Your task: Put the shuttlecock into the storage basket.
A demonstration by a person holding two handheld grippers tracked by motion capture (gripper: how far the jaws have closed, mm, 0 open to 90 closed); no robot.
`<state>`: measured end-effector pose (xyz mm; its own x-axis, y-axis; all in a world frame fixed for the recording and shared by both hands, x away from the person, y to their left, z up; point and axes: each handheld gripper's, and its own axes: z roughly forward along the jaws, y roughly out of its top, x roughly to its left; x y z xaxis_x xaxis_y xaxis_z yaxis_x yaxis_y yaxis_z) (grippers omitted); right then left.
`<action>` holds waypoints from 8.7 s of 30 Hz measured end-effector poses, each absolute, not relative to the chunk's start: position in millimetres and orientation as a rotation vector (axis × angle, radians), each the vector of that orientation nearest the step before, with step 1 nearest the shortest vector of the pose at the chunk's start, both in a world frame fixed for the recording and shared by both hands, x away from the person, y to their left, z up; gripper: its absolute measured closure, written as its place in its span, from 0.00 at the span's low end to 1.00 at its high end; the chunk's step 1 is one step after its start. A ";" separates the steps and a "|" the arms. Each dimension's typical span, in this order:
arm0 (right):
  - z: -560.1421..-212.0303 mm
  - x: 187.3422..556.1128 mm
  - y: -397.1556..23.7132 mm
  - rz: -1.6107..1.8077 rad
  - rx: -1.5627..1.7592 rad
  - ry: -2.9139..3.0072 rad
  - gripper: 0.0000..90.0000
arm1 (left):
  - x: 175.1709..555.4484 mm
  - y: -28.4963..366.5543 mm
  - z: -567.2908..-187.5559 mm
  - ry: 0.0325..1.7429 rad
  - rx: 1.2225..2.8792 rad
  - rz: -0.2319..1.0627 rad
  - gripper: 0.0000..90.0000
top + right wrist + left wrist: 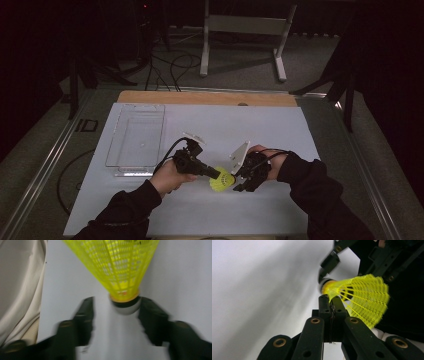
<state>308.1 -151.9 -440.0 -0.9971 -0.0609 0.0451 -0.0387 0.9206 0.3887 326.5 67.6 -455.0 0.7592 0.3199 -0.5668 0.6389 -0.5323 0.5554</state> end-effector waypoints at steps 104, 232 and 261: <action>-506.4 259.9 -280.2 -1.576 -0.801 -2.726 0.11 | 341.3 243.8 -435.0 1.085 2.134 0.439 1.00; -512.9 256.7 -283.9 -1.499 -0.835 -2.727 0.11 | 292.1 100.5 -466.1 0.474 2.192 0.028 0.00; -515.9 255.0 -283.3 -1.478 -0.824 -2.744 0.11 | 261.8 161.5 -496.5 0.510 2.184 -0.002 0.00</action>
<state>255.0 -283.3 -515.9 -0.8663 0.4720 0.1637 0.3963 0.4499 0.8003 261.8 161.5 -496.5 0.9160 0.3589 -0.1792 0.3601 -0.5384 0.7619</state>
